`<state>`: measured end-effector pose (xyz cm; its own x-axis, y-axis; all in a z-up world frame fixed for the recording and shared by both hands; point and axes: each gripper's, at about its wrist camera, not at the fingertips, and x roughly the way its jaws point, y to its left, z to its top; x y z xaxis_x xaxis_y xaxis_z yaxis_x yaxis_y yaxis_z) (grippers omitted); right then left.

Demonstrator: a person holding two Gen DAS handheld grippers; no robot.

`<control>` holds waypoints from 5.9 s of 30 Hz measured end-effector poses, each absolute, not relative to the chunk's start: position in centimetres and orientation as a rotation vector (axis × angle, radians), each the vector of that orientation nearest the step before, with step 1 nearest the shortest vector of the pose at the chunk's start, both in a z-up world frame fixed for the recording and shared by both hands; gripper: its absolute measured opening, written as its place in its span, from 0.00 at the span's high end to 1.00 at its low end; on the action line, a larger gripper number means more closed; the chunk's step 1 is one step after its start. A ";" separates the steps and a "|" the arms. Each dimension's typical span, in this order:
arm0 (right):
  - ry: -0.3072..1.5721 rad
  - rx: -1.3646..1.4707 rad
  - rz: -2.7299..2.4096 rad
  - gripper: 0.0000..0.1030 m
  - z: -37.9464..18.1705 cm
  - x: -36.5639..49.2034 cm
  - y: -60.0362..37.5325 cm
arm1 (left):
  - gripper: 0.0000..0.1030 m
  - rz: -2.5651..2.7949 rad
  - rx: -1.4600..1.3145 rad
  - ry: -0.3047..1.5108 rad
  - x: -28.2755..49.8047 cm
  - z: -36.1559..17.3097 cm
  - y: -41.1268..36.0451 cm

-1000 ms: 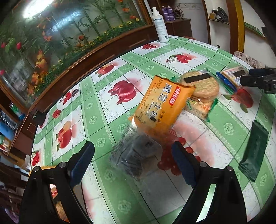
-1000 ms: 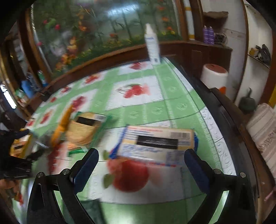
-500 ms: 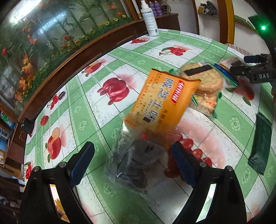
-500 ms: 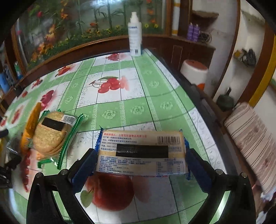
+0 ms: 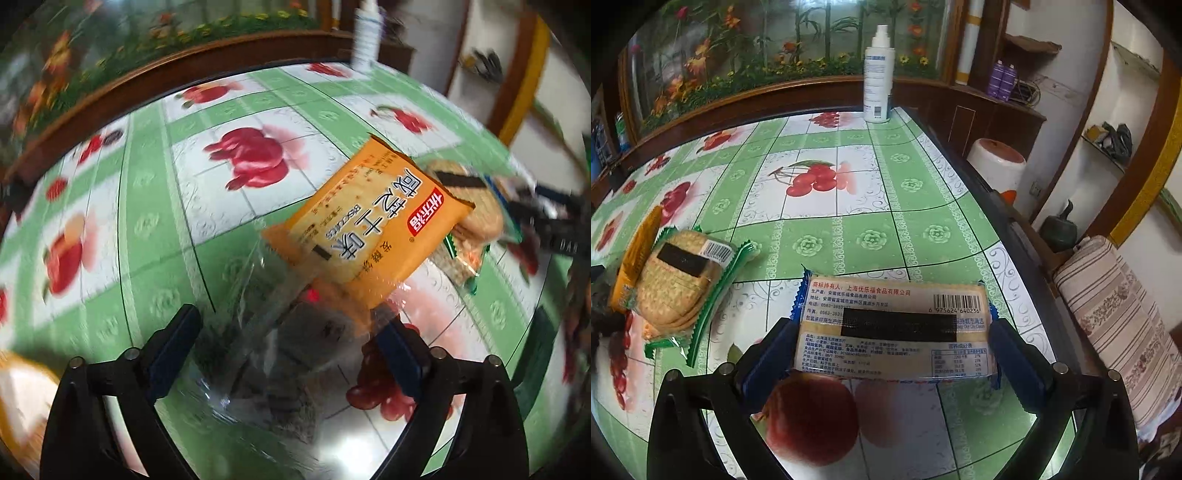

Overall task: Organize snacks
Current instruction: 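Lift the held items and carry them toward the white tray, then open the left tool over the tray while the right tool releases the boxed snack there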

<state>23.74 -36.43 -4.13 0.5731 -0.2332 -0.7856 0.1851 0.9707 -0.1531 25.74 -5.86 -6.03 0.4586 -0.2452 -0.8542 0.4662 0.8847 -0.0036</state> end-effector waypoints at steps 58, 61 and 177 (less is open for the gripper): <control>0.942 -0.166 0.057 0.00 -1.1 24.5 -35.1 | 0.41 -0.424 -0.148 0.918 14.0 -2.7 -2.8; 1.037 -0.254 0.133 0.00 -0.1 25.7 -34.1 | 0.41 -0.443 -0.147 0.919 13.9 -2.7 -3.1; 0.820 0.454 0.578 0.07 0.2 15.8 -22.2 | 0.00 0.132 -0.219 0.677 5.4 2.1 9.2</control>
